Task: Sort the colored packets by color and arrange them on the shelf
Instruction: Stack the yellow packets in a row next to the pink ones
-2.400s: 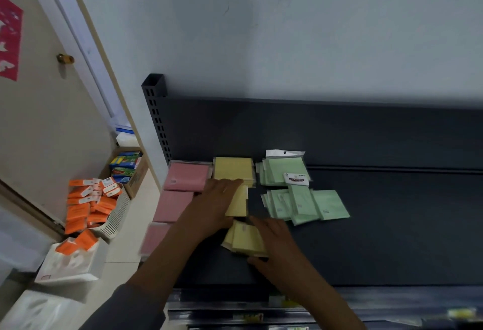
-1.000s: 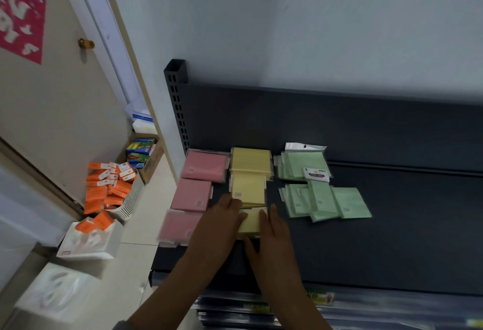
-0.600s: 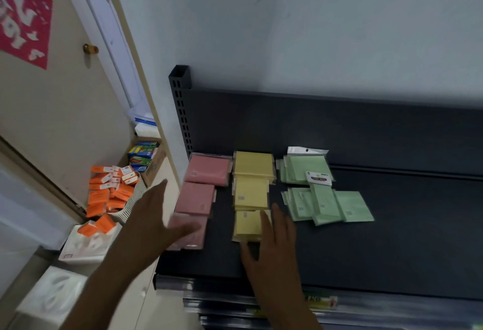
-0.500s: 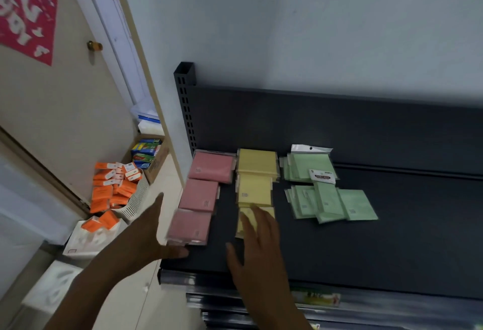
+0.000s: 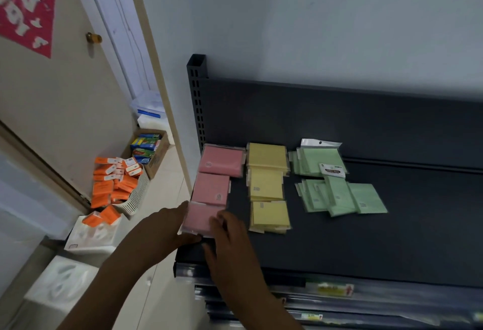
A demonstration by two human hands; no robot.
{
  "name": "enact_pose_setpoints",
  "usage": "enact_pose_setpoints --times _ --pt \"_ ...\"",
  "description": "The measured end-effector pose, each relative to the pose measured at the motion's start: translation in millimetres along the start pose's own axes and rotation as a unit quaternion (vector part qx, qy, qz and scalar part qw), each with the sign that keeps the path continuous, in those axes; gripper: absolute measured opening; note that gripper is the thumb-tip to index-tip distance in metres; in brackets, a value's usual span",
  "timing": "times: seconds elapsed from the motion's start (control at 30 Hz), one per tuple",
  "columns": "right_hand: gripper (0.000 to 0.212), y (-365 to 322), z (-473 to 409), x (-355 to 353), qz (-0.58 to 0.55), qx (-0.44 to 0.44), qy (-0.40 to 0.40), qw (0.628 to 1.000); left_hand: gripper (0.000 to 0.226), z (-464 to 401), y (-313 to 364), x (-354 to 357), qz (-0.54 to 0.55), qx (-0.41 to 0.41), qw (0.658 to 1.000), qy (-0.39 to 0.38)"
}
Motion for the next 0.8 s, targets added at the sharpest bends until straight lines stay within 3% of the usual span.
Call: enact_pose_setpoints --times 0.1,0.2,0.37,0.57,0.8 --pt "0.054 3 -2 4 -0.008 0.006 -0.004 1.000 0.096 -2 5 -4 -0.031 -0.020 0.999 0.024" --pt "0.048 7 -5 7 -0.009 0.014 -0.013 1.000 0.080 -3 15 -10 0.000 -0.003 0.999 0.041" --pt "0.034 8 -12 9 -0.006 0.036 -0.003 0.999 0.076 1 17 -12 0.030 0.019 0.997 0.066" --pt "0.039 11 -18 10 0.001 0.065 0.012 0.998 0.060 0 18 -11 0.037 0.056 0.993 0.094" --pt "0.038 11 -21 9 0.013 0.067 0.016 0.998 0.062 -1 18 -10 0.027 0.058 0.993 0.104"
Point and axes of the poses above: each hand's wrist, its own z-axis away from the middle knuckle, its own x-axis out of the palm, y = z × x, the point moved 3 cm from there along -z, towards the middle knuckle, and after that the axes turned 3 degrees about -z, right-handed, at the moved point
